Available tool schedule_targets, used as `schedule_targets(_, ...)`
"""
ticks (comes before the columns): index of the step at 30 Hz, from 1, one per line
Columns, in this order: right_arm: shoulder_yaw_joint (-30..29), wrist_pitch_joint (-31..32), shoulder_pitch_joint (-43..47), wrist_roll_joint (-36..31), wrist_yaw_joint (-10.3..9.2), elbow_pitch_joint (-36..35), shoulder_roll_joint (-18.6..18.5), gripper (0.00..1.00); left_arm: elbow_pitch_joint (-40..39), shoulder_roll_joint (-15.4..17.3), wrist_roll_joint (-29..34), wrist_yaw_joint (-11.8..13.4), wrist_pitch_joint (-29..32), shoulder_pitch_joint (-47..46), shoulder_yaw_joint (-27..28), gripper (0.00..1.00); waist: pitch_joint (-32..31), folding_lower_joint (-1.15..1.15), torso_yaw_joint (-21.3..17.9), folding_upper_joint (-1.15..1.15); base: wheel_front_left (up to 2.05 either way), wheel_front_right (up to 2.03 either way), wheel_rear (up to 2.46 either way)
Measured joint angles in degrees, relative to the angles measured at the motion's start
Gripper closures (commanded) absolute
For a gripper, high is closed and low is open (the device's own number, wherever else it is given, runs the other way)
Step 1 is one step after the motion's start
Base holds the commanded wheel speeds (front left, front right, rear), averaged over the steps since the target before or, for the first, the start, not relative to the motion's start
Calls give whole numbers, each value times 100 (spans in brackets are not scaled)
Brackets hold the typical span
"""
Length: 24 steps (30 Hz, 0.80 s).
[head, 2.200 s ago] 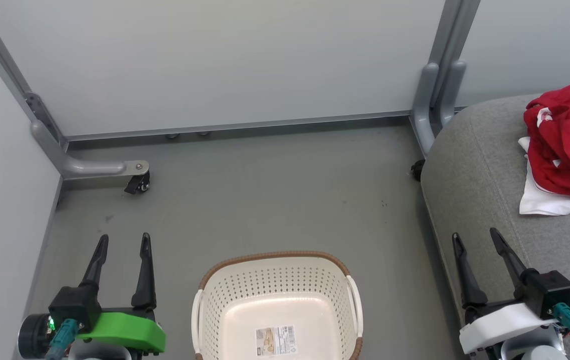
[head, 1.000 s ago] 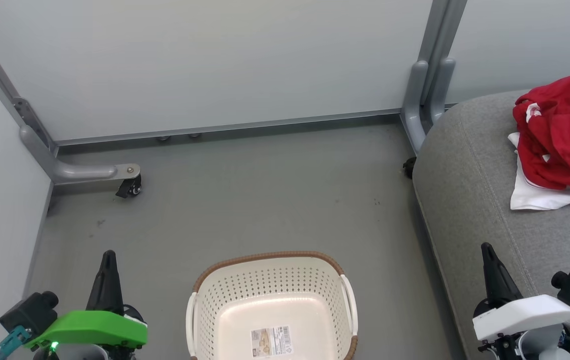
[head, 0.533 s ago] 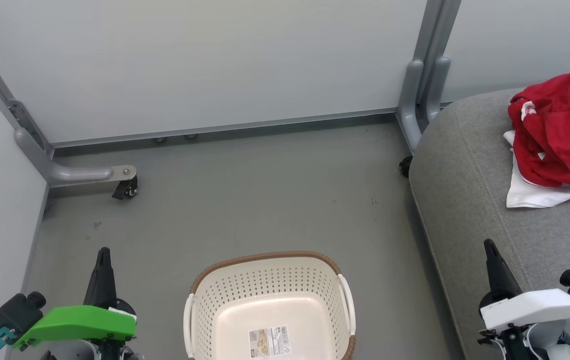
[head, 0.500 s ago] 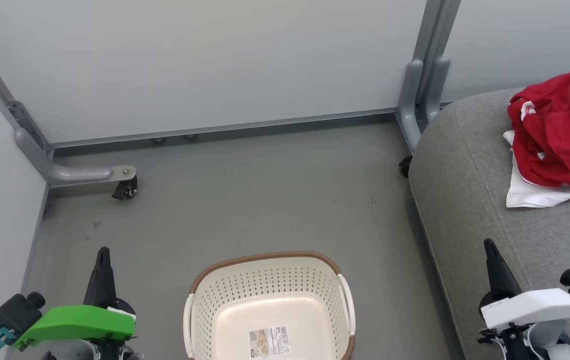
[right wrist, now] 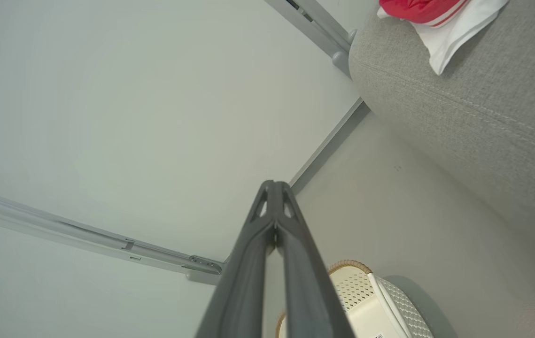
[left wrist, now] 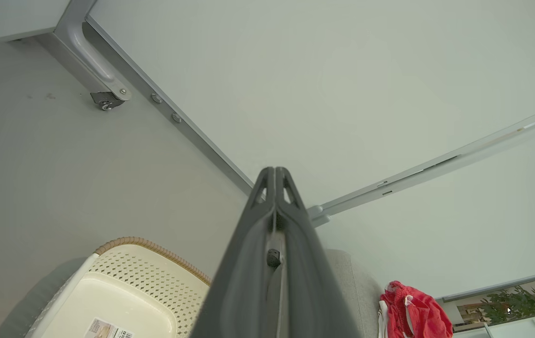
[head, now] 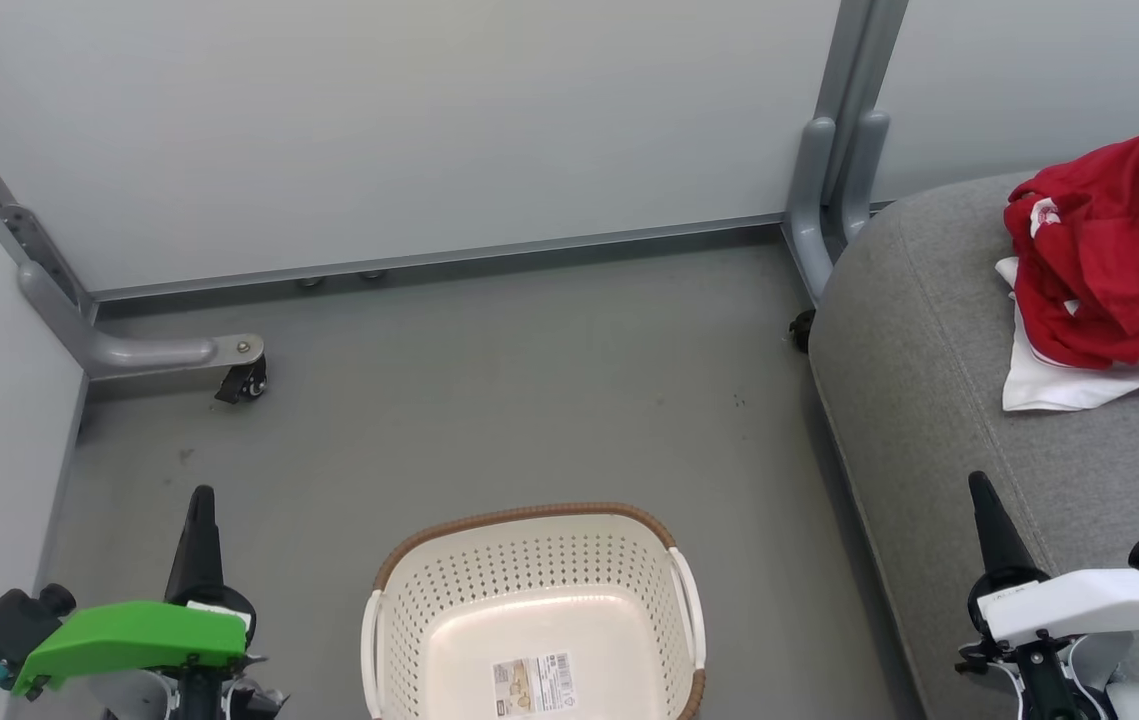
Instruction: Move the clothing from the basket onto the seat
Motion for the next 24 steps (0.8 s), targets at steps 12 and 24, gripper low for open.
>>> schedule_targets(12,-43,185,-96,728,0,45,-10,100,-32,-27,-694,0,185,-54,89,100,3,0,-57,0,0,0,0)
schedule_targets(24,-80,350,-158,1379,0,78,-19,100,-62,-48,-1325,-2,354,-91,164,100,6,0,-113,0,0,0,0)
